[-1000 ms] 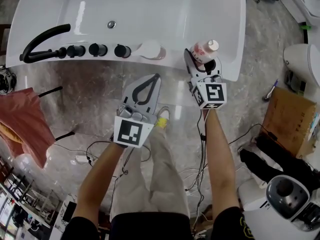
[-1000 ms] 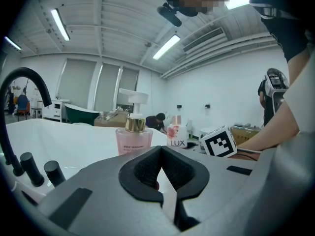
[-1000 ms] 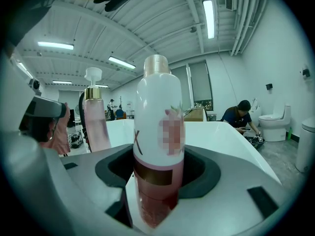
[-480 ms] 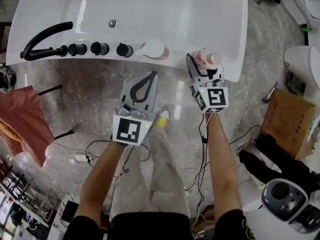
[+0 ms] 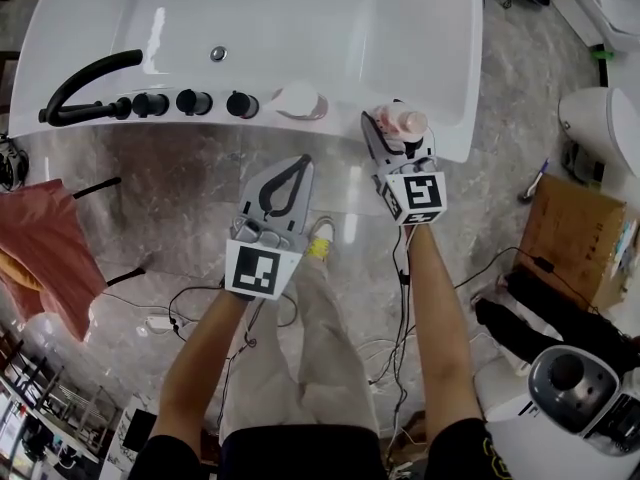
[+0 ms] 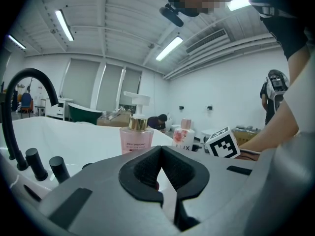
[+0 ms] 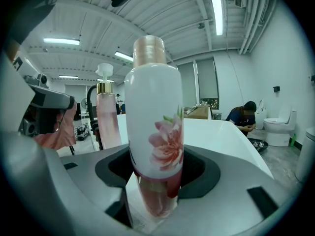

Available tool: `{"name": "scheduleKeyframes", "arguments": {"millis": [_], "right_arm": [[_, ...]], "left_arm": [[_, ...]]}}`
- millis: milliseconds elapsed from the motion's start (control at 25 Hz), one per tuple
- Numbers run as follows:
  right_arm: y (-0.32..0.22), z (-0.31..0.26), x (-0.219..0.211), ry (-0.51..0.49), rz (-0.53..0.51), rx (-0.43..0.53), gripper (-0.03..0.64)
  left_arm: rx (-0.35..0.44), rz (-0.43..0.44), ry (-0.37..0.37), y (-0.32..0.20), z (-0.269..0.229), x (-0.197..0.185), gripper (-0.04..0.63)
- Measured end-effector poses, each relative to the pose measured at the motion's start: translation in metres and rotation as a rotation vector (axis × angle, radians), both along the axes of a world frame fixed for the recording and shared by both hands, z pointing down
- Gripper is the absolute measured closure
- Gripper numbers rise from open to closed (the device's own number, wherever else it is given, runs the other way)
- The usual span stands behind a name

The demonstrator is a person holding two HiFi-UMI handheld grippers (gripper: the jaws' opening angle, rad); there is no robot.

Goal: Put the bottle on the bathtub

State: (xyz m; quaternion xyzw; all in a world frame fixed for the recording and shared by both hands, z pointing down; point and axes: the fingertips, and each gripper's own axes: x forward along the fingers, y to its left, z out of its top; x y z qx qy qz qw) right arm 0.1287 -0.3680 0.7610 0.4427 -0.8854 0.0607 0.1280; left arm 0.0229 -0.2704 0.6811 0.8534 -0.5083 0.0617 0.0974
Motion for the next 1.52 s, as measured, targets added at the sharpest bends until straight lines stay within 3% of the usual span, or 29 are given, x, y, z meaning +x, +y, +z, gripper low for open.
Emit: {"name": "scheduleKeyframes", "arguments": {"millis": [440,720,1200,1520], "right_arm": [[-0.001,0.001,0.0,-0.007,0.055,-0.017,0.362],[0.006,0.005,-0.001,-0.012,0.051,-0.02,0.189],[0.015,-0.017,0.014,0.0,0.077,0.004,0.19],[0.044,-0.071,0.02,-0.024,0.119,0.026,0.212]], "left_arm": [[-0.022,0.009,-0.005,0.009,0.001,-0.007,0.581],[-0.017,0.006,-0.004,0.009,0.0,-0.008,0.581],[-0.002,0.036,-0.019,0.015,-0.011,-0.009,0.581],[0.012,0.05,0.003,0.023,-0.052,-0.009,0.581]]}}
